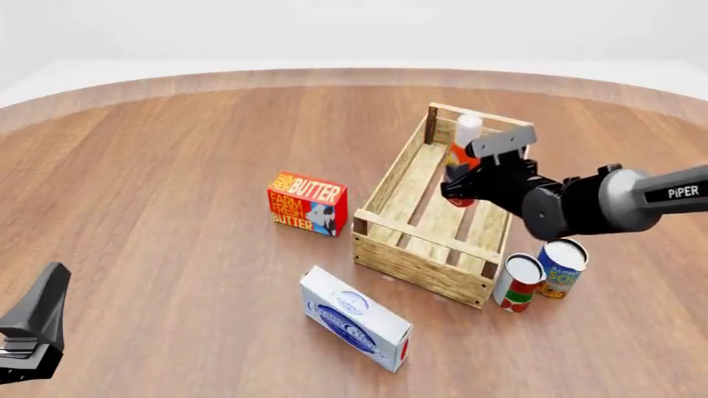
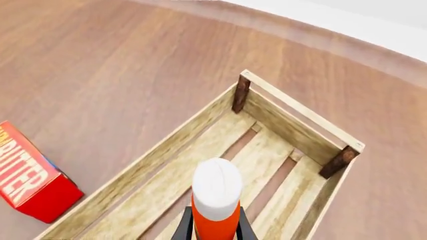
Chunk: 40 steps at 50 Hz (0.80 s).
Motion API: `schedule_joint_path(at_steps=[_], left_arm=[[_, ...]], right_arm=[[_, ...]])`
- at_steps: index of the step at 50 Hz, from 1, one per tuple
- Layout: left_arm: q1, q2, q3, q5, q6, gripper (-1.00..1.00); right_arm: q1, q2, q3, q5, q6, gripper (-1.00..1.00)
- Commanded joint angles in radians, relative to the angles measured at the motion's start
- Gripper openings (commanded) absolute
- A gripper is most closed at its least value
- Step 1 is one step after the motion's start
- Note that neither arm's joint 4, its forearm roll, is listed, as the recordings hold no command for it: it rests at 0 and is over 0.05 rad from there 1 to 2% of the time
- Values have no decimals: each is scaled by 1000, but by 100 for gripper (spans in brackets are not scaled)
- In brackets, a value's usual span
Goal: Pick up the ketchup, and put it in the wooden tray.
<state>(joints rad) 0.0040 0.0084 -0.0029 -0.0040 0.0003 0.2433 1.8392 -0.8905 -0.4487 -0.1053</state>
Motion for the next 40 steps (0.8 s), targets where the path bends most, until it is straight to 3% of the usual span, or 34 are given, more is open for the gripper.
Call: schedule_joint_path(at_steps=[1, 32, 33, 40], left_arm=[[0, 0, 0, 0, 0, 100], [0, 0, 0, 0, 0, 100], [0, 0, 0, 0, 0, 100], [0, 0, 0, 0, 0, 100]], right_arm=[[7, 40, -6, -27, 17, -100], [12, 111, -23, -51, 26, -100], [10, 112, -22, -52, 27, 100], [4, 106, -15, -54, 33, 100]])
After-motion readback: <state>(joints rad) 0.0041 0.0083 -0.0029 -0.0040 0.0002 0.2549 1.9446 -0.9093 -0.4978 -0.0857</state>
